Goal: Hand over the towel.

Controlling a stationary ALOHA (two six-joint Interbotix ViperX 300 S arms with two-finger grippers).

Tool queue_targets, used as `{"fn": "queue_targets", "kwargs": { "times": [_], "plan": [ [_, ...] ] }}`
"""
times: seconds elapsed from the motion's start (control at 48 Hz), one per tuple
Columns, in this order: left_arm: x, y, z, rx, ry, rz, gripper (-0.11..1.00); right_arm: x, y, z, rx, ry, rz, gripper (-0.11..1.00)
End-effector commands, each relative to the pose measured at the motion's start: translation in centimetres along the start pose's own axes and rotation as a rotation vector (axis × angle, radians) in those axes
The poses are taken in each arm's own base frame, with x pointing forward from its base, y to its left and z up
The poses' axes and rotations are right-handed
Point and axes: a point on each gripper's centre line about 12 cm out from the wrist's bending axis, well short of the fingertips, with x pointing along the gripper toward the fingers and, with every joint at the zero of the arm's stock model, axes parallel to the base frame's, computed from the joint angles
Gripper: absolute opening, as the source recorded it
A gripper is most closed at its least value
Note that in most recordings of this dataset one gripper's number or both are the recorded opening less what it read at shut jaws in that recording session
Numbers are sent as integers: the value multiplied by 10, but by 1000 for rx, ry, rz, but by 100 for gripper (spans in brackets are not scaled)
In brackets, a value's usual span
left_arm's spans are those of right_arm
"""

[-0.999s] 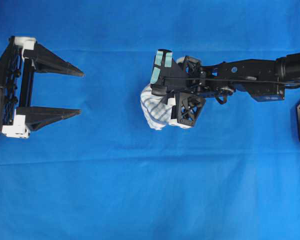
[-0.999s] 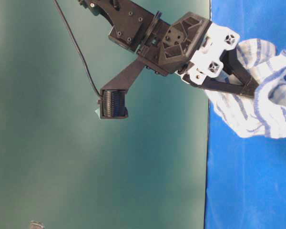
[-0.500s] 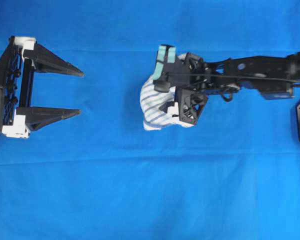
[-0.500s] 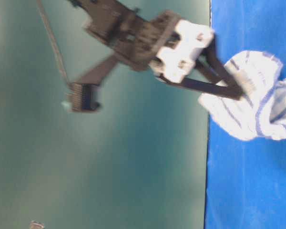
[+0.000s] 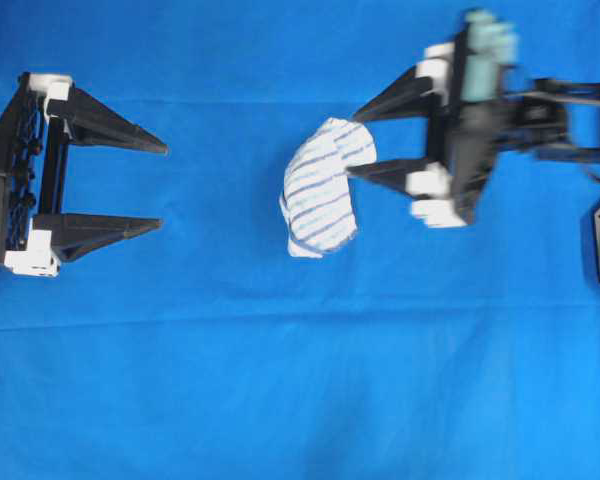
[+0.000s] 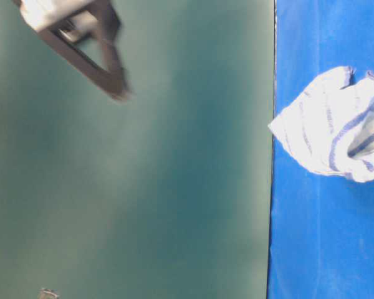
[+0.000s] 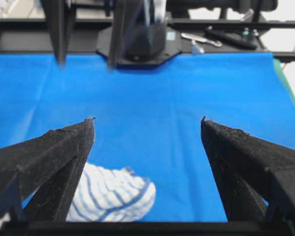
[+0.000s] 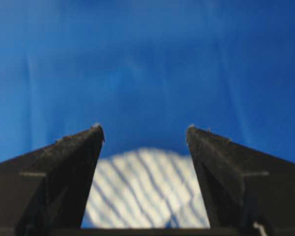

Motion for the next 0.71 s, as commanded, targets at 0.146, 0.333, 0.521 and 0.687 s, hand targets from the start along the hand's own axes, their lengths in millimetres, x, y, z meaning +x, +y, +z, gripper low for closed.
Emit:
{"fn": "queue_targets", "kwargs": {
  "times": [0.146, 0.333, 0.521, 0.687],
  "plan": [
    [0, 0, 5, -2, -18, 2, 93, -37, 0, 8, -5, -202, 4, 71],
    [0, 2, 4, -2, -15, 8, 93, -35, 0, 8, -10, -215, 3, 71],
    [-16, 2, 10, 1, -21, 7, 92, -48, 0, 8, -10, -221, 4, 71],
    [-50, 1, 14, 1, -28, 4, 90, -82, 0, 3, -14, -245, 4, 71]
  ]
}}
